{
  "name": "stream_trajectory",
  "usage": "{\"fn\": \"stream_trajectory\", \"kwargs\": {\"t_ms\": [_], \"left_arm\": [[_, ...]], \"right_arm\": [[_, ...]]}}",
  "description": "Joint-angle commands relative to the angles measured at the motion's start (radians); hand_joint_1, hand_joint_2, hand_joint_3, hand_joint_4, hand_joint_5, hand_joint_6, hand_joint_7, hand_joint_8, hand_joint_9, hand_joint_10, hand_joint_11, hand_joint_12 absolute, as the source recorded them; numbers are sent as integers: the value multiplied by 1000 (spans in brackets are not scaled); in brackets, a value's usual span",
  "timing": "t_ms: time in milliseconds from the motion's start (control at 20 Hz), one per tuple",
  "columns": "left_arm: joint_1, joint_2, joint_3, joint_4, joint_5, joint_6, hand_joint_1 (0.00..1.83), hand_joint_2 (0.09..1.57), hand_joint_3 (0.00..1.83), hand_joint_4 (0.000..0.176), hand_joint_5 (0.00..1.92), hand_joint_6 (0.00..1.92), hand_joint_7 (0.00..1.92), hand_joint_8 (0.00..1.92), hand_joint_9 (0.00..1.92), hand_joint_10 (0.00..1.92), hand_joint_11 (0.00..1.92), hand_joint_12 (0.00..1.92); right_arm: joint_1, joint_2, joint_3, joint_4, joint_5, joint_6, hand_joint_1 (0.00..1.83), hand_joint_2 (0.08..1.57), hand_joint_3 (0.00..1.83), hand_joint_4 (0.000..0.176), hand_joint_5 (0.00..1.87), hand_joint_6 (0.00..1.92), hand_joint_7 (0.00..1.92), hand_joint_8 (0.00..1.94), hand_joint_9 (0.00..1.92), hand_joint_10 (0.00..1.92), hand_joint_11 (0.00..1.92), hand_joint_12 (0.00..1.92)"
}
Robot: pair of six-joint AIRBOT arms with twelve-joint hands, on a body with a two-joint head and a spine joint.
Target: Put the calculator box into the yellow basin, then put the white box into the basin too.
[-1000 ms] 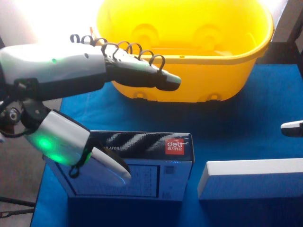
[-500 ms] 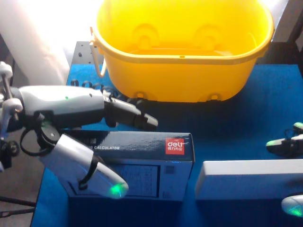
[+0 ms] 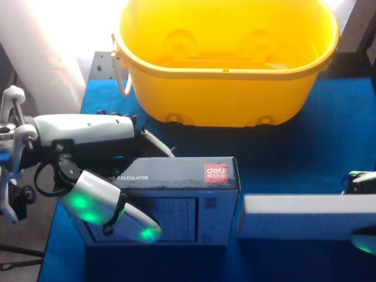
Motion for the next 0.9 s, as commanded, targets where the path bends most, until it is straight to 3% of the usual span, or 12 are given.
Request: {"fn": "stream_trajectory", "kwargs": {"t_ms": [0,100,250,350,400,500,550,600,700,750,850], "left_arm": [[10,-1,3,-49,-43,39,1344,1193,0,0,690,1216,820,1131,894,1322,810,1337],[32,18,-2,-195,-111,129,1355,1192,1,0,710,1230,817,1176,864,1426,782,1479],[37,54,-22,-310,-210,191,1347,1206,1,0,704,1253,787,1251,821,1484,745,1639],[35,85,-46,-365,-267,244,1346,1211,0,0,686,1250,803,1283,791,1476,697,1575],[30,108,-61,-397,-307,277,1346,1191,0,0,735,1196,859,1229,820,1416,654,1546],[16,135,-79,-444,-366,330,1352,1186,2,0,748,1170,847,1268,811,1392,666,1491],[2,146,-84,-466,-391,360,1352,1190,0,0,749,1183,831,1284,806,1391,671,1467],[-15,153,-87,-493,-422,397,1362,1162,0,0,778,1183,912,1104,863,1309,675,1429],[-43,158,-86,-534,-471,451,1365,1152,0,0,762,1194,954,1015,883,1293,628,1421],[-57,158,-84,-553,-499,475,1361,1166,2,0,732,1204,923,1087,858,1335,602,1441],[-94,156,-76,-577,-538,515,1354,1190,2,0,679,1259,871,1206,821,1370,636,1444]], "right_arm": [[11,-2,2,-13,-93,6,1359,1157,0,0,890,1137,844,1142,842,1323,713,1530],[11,-1,1,-18,-141,33,1359,1160,1,0,887,1138,844,1175,823,1321,683,1499],[10,-1,-4,-30,-217,83,1361,1157,0,0,898,1068,854,1188,830,1348,730,1478],[10,1,-8,-36,-245,96,1362,1148,0,0,899,1089,874,1118,857,1315,759,1430],[10,5,-13,-36,-259,96,1232,1155,0,0,932,1087,873,1156,842,1105,728,1432],[10,6,-13,-35,-265,96,1203,1151,0,19,942,1078,900,1136,886,1002,727,1441],[9,6,-13,-32,-265,96,1203,1149,0,21,943,1077,906,1130,896,998,730,1440],[4,6,-13,-29,-265,96,1204,1149,0,16,948,1060,896,1157,888,1026,721,1475],[-8,4,-13,-17,-265,96,1213,1137,0,13,972,1040,923,1097,901,1001,744,1448],[-11,4,-13,-13,-265,96,1340,1123,0,0,958,1025,940,1018,898,1196,760,1426],[-15,4,-12,-7,-264,95,1369,1124,1,0,939,1035,937,1023,888,1257,762,1412]]}}
